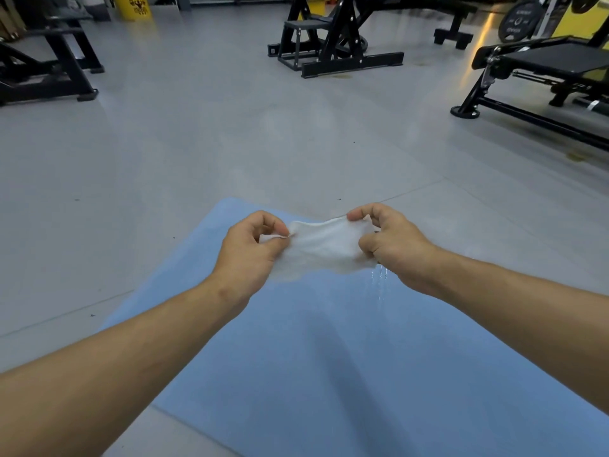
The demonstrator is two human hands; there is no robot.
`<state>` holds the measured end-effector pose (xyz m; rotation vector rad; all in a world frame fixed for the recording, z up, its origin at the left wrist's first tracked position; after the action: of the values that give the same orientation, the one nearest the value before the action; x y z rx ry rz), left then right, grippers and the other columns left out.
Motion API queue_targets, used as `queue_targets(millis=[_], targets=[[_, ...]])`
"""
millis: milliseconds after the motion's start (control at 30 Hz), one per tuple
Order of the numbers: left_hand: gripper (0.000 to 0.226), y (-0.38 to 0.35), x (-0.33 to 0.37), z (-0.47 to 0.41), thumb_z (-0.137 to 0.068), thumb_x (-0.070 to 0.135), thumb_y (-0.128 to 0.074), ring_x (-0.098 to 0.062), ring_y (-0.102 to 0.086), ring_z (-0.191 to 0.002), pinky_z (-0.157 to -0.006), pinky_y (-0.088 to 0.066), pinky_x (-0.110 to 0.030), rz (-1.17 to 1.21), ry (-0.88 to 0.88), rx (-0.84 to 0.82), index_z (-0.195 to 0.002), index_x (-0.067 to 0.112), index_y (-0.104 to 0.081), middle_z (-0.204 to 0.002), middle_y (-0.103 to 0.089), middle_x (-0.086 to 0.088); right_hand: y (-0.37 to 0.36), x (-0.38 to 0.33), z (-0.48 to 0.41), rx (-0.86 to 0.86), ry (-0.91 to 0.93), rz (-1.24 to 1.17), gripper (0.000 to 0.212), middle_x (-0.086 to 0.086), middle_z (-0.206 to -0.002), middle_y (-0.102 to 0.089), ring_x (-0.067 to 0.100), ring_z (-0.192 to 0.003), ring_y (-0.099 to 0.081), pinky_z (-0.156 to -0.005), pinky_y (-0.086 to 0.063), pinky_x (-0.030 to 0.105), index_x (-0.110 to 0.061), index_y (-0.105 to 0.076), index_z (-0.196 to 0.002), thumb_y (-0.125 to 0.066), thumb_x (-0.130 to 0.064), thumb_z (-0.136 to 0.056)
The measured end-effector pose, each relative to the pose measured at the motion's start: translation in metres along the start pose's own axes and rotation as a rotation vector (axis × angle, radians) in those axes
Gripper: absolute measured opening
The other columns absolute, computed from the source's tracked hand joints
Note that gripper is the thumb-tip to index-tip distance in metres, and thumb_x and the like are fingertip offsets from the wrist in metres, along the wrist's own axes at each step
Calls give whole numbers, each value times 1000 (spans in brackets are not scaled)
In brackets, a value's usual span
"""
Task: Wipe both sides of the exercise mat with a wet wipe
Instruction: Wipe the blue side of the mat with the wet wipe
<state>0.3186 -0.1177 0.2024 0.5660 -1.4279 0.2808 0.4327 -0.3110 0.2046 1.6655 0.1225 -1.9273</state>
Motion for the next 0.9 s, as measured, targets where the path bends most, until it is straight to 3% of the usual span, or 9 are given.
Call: queue_targets(millis=[167, 267, 400, 467, 567, 633, 733, 900], targets=[[30, -2, 1, 1, -96, 8, -69, -17, -67, -91, -73, -51, -22, 29, 21, -30, -111, 34, -69, -112, -69, 4, 3, -7, 3, 60, 33, 11, 58, -13, -121, -58, 16, -88, -64, -65, -49, 23, -34, -62, -122, -44, 10, -89], [32, -2, 4, 0, -96, 8, -70, -17, -66, -95, -75, -53, -21, 76, 31, -40, -115, 34, -70, -122, -65, -2, 5, -11, 7, 84, 51, 55, 59, -20, -116, -55, 14, -89, -65, -58, -47, 18, -34, -60, -125, -43, 10, -89], [35, -5, 9, 2, -94, 8, -70, -27, -69, -105, -94, -57, -48, 133, 41, -35, -115, 34, -61, -119, -68, -3, 7, -14, 12, 93, 63, 92, 62, -14, -112, -62, 16, -84, -66, -61, -47, 23, -34, -60, -129, -41, 9, -90], [35, -8, 13, 2, -93, 8, -71, -32, -69, -107, -95, -55, -55, 165, 41, -31, -112, 33, -55, -114, -71, -1, 9, -19, 15, 100, 69, 105, 62, -5, -109, -66, 17, -79, -64, -62, -48, 25, -35, -60, -131, -41, 8, -90], [31, -13, 26, -1, -92, 5, -68, -32, -68, -97, -86, -57, -51, 174, 4, -50, -98, 34, -58, -107, -73, 0, 15, -33, 21, 128, 98, 115, 63, 1, -100, -70, 13, -69, -60, -59, -48, 24, -37, -60, -133, -42, 7, -90], [35, -18, 38, -3, -94, 0, -62, -25, -66, -91, -78, -54, -42, 173, -29, -77, -83, 32, -65, -106, -74, -5, 23, -46, 24, 154, 135, 105, 63, -7, -82, -68, 6, -59, -57, -51, -45, 18, -36, -61, -133, -42, 7, -91], [40, -27, 57, -4, -95, -4, -56, -22, -72, -98, -85, -60, -37, 174, -59, -106, -81, 27, -78, -106, -77, 0, 33, -69, 29, 186, 204, 100, 62, -20, -56, -58, 1, -53, -55, -50, -43, 14, -36, -61, -134, -43, 5, -92], [30, -50, 95, 0, -95, 2, -64, -28, -72, -103, -88, -60, -43, 222, -160, -198, -109, 25, -76, -106, -77, -2, 39, -99, 49, 162, 303, 149, 49, -8, -91, -69, 0, -71, -65, -63, -47, 12, -39, -61, -135, -53, -7, -98]])
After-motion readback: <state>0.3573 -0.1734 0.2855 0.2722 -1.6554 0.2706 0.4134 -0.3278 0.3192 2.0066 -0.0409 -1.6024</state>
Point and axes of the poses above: each hand's wrist, its own z-axis away from the middle knuckle, its own y-axis out of the back of the hand, x = y × z, the point moved 3 cm from there along -z, towards the middle knuckle
